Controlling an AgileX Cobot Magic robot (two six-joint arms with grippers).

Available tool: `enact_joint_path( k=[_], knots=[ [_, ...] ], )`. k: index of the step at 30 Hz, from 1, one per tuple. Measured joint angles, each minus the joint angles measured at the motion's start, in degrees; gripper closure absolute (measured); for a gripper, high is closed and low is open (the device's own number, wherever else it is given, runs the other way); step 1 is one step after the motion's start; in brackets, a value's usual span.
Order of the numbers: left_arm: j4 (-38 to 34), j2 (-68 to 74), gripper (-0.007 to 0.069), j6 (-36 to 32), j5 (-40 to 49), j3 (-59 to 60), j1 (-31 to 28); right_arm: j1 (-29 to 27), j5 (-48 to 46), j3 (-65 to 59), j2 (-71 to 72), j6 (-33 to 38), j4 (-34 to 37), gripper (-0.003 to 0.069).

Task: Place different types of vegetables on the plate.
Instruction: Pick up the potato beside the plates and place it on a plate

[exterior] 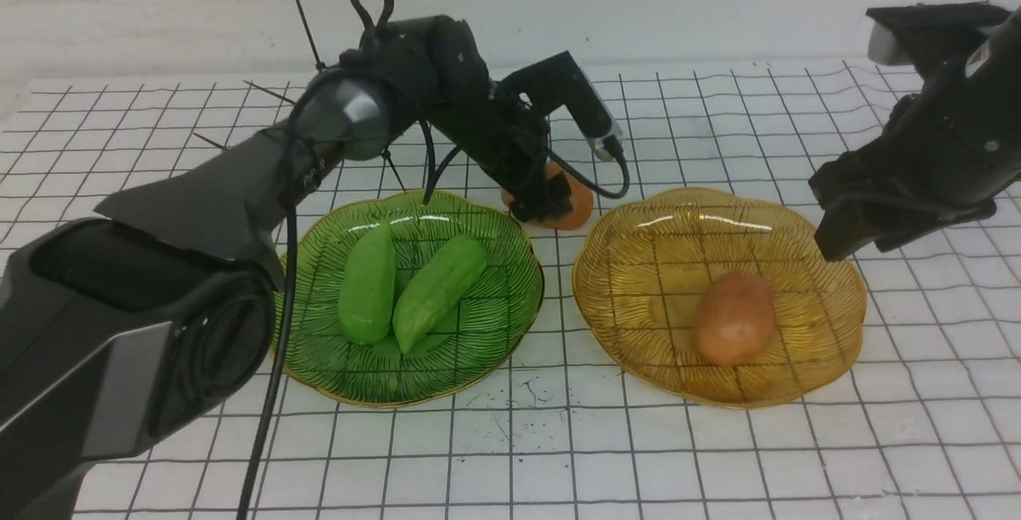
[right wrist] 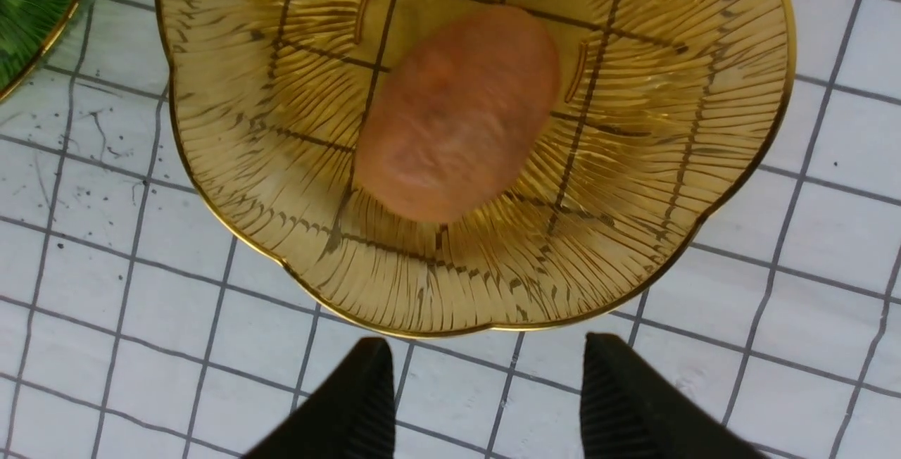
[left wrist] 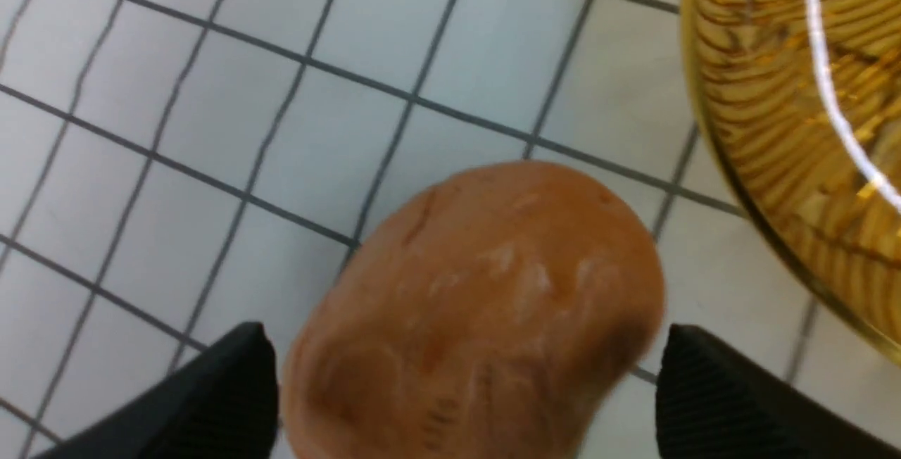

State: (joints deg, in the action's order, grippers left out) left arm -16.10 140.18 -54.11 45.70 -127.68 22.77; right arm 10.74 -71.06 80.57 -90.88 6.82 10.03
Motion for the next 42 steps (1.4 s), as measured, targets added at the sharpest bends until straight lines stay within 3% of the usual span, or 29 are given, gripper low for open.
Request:
enact_joint_path(
  k=[12,15,19,28,32,38,42],
  knots=[
    [0.7,2.5,-0.0057,-0.1,-2.8,-0.1,0.2,0.0,0.0,0.0,0.0,0.0,0.1,0.0323],
    [0.8,3.2,-0.0028,0.7,-2.8,-0.1,0.2,0.0,0.0,0.0,0.0,0.0,0.2,0.0323],
    [0.9,3.2,0.0078,1.1,-2.6,-0.1,0.2,0.0,0.0,0.0,0.0,0.0,0.7,0.0323],
    [1.1,-1.3,0.0081,7.7,-2.0,-0.1,0.9,0.0,0.0,0.0,0.0,-0.1,1.0,0.0323],
    [-1.8,-5.9,0.0081,10.7,1.6,-0.1,2.1,0.0,0.0,0.0,0.0,-0.2,1.1,0.0323],
    [-11.0,-11.0,0.0081,15.3,15.3,-0.4,5.9,0.0,0.0,0.0,3.6,-0.9,0.7,0.0323],
    [-9.5,-10.5,0.0081,15.8,20.4,-0.4,9.0,0.0,-0.2,0.0,10.3,-3.5,-0.1,0.0323]
  ],
)
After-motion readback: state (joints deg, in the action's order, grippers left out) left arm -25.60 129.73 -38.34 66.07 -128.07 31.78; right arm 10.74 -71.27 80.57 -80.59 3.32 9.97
